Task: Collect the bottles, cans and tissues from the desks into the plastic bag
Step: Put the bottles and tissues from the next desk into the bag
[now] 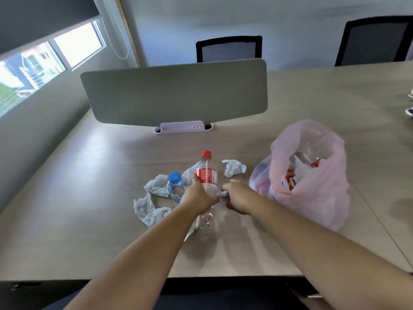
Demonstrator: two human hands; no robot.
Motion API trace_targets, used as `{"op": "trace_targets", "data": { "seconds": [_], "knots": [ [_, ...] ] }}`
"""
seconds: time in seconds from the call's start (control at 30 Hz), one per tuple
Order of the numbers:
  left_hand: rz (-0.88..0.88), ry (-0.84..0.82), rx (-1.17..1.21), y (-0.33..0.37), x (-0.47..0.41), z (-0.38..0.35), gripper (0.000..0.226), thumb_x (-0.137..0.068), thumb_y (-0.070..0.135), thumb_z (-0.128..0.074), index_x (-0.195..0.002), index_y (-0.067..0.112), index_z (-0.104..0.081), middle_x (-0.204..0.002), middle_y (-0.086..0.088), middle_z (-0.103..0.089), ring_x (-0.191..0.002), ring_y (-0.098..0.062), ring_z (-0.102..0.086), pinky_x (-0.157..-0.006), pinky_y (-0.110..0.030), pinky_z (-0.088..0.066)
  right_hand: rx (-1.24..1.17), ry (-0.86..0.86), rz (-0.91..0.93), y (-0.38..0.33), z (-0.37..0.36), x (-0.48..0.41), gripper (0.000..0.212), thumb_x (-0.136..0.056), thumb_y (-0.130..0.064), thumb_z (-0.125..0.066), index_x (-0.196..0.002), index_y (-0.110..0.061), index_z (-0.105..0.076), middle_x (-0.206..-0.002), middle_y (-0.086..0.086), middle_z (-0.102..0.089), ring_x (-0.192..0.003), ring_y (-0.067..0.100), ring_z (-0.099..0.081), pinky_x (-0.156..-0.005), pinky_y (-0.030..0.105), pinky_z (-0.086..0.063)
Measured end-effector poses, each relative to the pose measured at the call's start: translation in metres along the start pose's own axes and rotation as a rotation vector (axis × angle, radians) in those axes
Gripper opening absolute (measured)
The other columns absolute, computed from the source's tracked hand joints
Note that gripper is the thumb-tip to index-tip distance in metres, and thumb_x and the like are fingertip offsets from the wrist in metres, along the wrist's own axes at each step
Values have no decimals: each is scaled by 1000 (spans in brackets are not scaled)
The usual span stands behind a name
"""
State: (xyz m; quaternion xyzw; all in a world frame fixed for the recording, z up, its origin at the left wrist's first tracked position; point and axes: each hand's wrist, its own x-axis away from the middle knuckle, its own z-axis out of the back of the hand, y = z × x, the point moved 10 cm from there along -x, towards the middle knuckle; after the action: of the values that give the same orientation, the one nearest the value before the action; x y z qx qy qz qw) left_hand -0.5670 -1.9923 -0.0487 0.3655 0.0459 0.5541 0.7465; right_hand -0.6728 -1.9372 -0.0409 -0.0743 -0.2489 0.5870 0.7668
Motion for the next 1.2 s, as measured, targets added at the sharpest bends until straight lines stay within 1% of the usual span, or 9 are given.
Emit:
{"op": "trace_targets", "data": {
  "seconds": [0.2, 0.37, 0.43, 0.53, 0.73, 0.9, 1.0, 1.1, 1.2],
  "knots": [
    [-190, 194, 119, 70, -4, 71, 93, -71, 28, -75, -145, 17, -20, -125, -14, -54, -108, -32, -57, -90, -40, -49, -72, 320, 72, -16, 157, 25, 22, -80, -5, -55, -60, -13, -49, -67, 5, -51, -71, 24, -46, -55, 27, -28],
    [-351, 204, 182, 130, 3, 78, 90, -70, 25, -75, -142, 20, -22, -123, -9, -55, -109, -28, -55, -92, -39, -47, -70, 511, -104, 57, 216, 54, 16, -82, -3, -55, -94, -5, -64, -97, 17, -61, -90, 33, -57, -66, 22, -30],
    [-402, 166, 206, 147, 6, 65, 90, -70, 22, -75, -142, 18, -22, -121, -7, -55, -107, -25, -55, -86, -33, -46, -27, 362, -195, 89, 193, 60, 35, -83, -8, -61, -118, -11, -58, -116, 10, -61, -102, 30, -57, -71, 22, -36],
    [-453, 116, 222, 168, 12, 43, 81, -73, 19, -74, -138, 18, -27, -116, -4, -56, -102, -22, -57, -79, -28, -41, 21, 235, -306, 130, 166, 70, 83, -78, -34, -72, -148, -27, -28, -146, 2, -44, -125, 24, -49, -101, 31, -42],
    [-532, 35, 256, 216, 21, 9, 85, -75, 24, -72, -143, 23, -21, -114, 1, -54, -98, -17, -53, -79, -28, -40, 212, 516, -543, 184, 182, 90, 51, -81, -53, -60, -120, -21, -55, -132, 15, -50, -126, 35, -40, -102, 37, -34],
    [-499, -98, 280, 251, 18, -27, 82, -79, 23, -69, -143, 27, -19, -122, -6, -57, -97, -21, -59, -78, -28, -46, -137, 346, -626, 230, 148, 86, 28, -85, -14, -54, -106, 0, -65, -116, 19, -64, -112, 32, -57, -74, 23, -44],
    [-464, -170, 189, 262, 15, -53, 79, -81, 23, -66, -143, 27, -17, -124, -6, -54, -93, -22, -57, -67, -20, -47, -374, 553, -645, 234, 164, 103, 36, -86, 0, -51, -121, 1, -60, -128, 19, -59, -119, 32, -55, -97, 30, -41],
    [-408, -211, 124, 262, 15, -83, 83, -79, 29, -69, -143, 24, -14, -128, -8, -54, -104, -28, -58, -85, -32, -50, -561, 719, -646, 237, 185, 118, 49, -85, 4, -47, -131, -9, -55, -135, 10, -56, -124, 24, -53, -102, 24, -37],
    [-342, -290, 76, 258, 17, -117, 91, -82, 33, -67, -146, 18, -5, -128, -14, -52, -107, -31, -57, -84, -34, -47, -701, 852, -535, 227, 201, 126, 54, -79, 10, -42, -128, -7, -59, -133, 10, -59, -124, 21, -54, -107, 24, -37]
  ]
}}
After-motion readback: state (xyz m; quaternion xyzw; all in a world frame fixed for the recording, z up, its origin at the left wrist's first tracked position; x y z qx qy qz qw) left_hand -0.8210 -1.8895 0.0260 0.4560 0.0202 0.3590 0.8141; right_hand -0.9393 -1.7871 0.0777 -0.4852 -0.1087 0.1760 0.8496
